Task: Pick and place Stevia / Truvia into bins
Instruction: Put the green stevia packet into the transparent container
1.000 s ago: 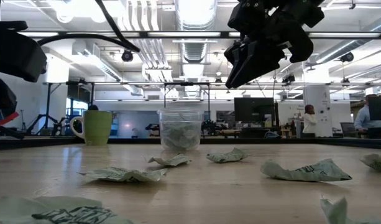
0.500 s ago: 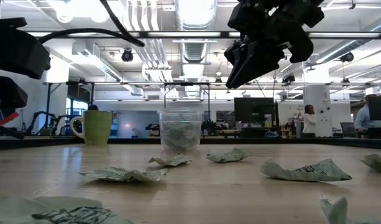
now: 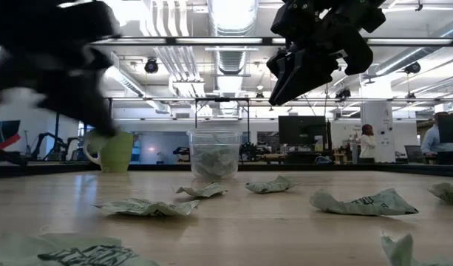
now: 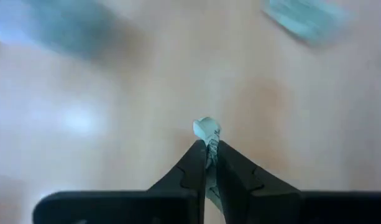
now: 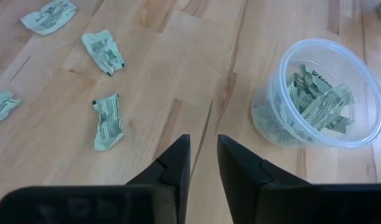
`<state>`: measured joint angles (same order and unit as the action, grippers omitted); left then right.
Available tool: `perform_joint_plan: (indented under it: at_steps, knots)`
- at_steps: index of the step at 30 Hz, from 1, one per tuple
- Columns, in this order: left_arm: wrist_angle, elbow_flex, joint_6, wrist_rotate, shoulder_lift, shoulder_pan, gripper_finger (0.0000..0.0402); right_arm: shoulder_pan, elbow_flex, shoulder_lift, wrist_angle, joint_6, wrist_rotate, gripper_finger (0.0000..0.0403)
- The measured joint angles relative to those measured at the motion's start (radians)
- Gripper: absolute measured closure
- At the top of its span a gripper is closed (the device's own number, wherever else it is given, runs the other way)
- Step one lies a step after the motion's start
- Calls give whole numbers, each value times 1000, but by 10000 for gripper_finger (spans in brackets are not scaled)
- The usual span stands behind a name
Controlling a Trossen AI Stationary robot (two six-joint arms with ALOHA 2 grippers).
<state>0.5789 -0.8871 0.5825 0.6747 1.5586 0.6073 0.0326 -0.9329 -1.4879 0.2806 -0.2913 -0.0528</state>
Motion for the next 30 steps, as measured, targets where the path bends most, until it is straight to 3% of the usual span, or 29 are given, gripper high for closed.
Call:
perform_joint_plan:
  at_steps: [4,8,13,19,26,30]
  knots:
    - [-51,7,-207,258,-23,-89,389,0,0,0,0,0,0,334]
    - [-171,11,-440,278,-30,-228,389,-1,0,0,0,0,0,335]
    - [-382,9,-707,143,-30,-386,389,-1,0,0,0,-1,0,335]
    - [-548,4,-882,8,-31,-496,389,-1,3,0,1,-10,0,335]
    - [-578,4,-929,-276,-18,-594,389,0,11,0,1,-31,1,335]
    - [-595,9,-931,-327,-8,-621,388,-1,13,0,0,-31,1,335]
